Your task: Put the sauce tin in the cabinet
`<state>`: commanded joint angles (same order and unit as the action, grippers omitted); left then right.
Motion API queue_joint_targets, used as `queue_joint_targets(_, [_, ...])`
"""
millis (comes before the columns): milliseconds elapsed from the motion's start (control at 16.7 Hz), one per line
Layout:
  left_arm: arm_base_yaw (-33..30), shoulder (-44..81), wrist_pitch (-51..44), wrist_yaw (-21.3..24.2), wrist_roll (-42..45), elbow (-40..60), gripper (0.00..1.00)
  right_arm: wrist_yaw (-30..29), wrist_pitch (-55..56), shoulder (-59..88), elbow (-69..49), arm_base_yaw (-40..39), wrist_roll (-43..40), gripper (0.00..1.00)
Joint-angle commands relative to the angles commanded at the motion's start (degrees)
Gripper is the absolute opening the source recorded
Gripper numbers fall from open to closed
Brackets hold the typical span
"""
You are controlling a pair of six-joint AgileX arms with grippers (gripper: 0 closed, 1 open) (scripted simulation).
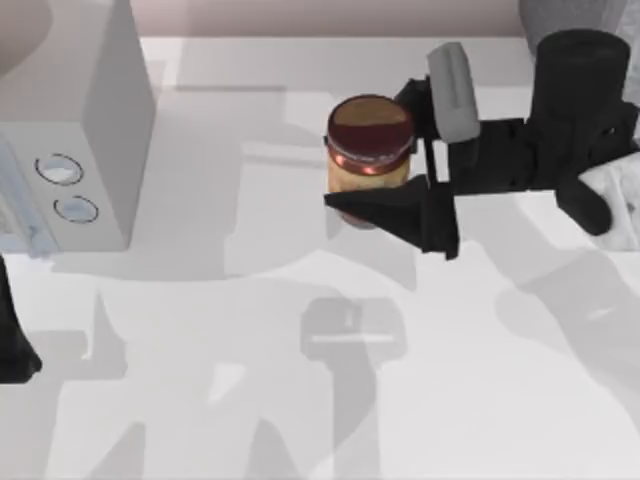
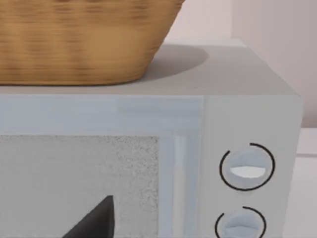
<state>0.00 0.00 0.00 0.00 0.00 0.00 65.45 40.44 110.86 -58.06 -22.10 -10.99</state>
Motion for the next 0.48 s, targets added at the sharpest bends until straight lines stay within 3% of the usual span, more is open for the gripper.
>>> queue_joint_targets(300, [0.0,0.0,0.0,0.0,0.0,0.0,1.00,-0.4,-0.2,-0.4,0.4,0.3,0.2,0.00])
queue_joint_targets(480, [0.0,0.0,0.0,0.0,0.0,0.0,1.00,-3.9,-3.4,-5.8,2.8,2.5,1.3,0.00])
